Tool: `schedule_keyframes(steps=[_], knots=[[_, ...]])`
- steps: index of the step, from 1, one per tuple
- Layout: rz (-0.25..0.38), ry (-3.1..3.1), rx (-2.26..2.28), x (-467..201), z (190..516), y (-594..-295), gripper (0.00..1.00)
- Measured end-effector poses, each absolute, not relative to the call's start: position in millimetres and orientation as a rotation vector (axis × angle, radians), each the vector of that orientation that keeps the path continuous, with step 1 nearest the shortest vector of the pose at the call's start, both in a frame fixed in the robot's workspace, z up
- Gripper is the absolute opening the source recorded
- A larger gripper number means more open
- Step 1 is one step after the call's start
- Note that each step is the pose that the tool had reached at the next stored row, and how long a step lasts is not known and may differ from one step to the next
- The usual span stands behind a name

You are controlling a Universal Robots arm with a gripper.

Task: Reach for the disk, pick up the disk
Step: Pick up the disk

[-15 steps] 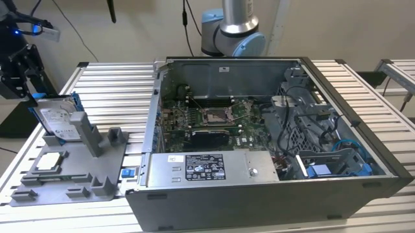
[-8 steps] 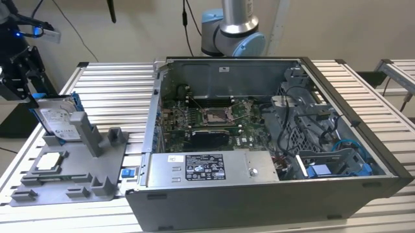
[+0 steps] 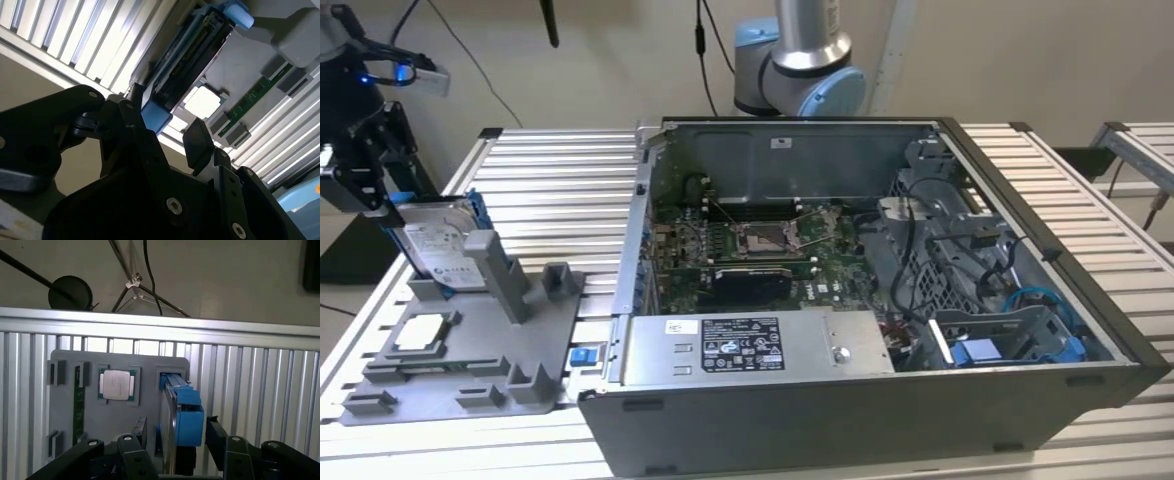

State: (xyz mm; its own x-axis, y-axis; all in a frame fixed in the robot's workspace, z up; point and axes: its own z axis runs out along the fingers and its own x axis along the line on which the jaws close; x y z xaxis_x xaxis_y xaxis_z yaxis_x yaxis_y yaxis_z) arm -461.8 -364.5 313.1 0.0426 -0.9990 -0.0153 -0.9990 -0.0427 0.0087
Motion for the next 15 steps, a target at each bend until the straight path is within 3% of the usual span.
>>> schedule_keyframes(steps=[15], knots=[[0.02,2.168,-2.262,-462.7,286.8,-362.9,1.0]])
